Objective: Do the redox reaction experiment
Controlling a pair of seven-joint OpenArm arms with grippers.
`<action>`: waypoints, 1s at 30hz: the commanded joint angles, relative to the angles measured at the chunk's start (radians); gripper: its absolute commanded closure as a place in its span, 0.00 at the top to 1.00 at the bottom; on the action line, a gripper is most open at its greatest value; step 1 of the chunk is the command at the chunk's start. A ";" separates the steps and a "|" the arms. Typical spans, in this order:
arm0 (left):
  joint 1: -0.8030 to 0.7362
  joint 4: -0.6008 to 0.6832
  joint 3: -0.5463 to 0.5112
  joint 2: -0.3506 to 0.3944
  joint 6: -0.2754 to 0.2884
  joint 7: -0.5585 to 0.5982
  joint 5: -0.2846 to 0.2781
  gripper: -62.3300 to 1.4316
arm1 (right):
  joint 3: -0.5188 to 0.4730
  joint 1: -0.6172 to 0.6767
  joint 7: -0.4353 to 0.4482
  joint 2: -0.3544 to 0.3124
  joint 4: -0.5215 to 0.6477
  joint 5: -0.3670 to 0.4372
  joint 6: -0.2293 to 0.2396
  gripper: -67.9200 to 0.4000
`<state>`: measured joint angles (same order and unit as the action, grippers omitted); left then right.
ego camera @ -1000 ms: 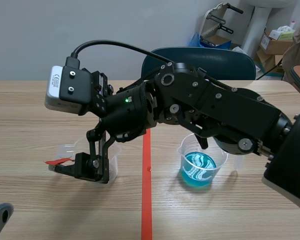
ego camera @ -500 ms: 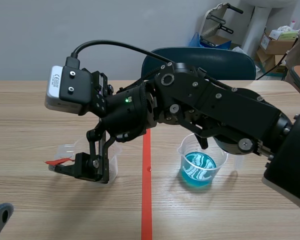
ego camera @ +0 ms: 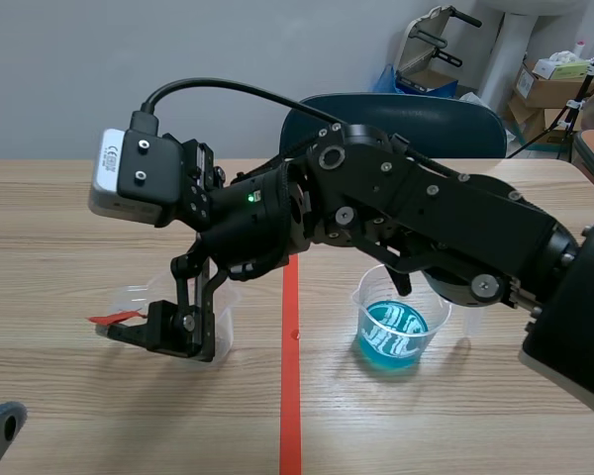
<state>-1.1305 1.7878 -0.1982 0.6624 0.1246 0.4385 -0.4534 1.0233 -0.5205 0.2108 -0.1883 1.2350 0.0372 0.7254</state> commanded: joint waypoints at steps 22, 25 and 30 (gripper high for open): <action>0.003 0.016 -0.002 -0.003 0.001 0.014 -0.003 1.00 | -0.008 -0.023 0.012 0.007 0.013 0.014 0.000 1.00; 0.003 0.016 -0.002 -0.003 0.001 0.014 -0.003 1.00 | -0.008 -0.023 0.014 0.001 0.013 0.016 0.000 1.00; 0.003 0.016 -0.002 -0.003 0.001 0.014 -0.003 1.00 | -0.008 -0.022 0.035 -0.025 0.014 0.024 -0.008 1.00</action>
<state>-1.1305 1.7878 -0.1982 0.6624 0.1246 0.4385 -0.4534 1.0233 -0.5201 0.2283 -0.2024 1.2350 0.0418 0.7189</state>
